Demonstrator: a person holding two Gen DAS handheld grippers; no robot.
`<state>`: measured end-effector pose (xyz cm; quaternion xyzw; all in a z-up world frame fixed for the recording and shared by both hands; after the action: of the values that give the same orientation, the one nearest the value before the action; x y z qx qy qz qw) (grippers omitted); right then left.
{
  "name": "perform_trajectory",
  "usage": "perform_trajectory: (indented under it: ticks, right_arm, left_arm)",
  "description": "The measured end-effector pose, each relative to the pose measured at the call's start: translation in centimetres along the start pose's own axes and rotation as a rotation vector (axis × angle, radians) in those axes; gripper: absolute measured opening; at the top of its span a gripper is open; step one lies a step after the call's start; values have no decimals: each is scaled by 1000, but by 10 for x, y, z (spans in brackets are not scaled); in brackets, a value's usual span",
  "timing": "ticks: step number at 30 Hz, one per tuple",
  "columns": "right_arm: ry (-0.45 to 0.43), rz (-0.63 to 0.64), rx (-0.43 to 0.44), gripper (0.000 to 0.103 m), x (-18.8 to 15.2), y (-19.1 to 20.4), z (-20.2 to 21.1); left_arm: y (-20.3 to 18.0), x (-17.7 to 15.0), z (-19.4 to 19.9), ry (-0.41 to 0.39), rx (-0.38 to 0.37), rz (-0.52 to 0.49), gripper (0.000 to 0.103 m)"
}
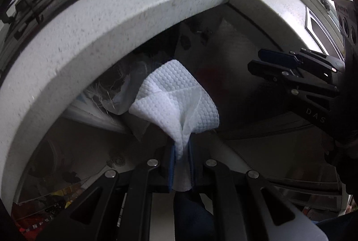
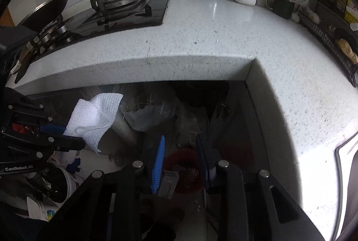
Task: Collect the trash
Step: 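Carry the cloth and packet down over the red bin with both grippers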
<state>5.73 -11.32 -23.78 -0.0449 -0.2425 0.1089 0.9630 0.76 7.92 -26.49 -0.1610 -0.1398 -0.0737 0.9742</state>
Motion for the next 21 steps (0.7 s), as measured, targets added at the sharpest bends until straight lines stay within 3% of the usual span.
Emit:
perform_trajectory:
  ticks: [9, 21]
  right_arm:
    - [70, -40, 39, 27, -38, 1, -43]
    - [106, -70, 24, 27, -108, -8, -143]
  left_arm:
    - [10, -15, -54, 16, 7, -15, 10]
    - [18, -18, -183, 30, -21, -84, 10]
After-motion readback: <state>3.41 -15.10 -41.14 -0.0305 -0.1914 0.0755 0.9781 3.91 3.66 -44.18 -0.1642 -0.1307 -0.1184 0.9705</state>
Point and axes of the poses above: each gripper's, at about its wrist camera, not at the fingertips, and z roughly against the way its jaws point, y to its left, x to its top, the point moved 5 cm from there along -z, roughly the way its jaws point, and after that the axes turned 9 degrees about -x, right-handed, at the moved point
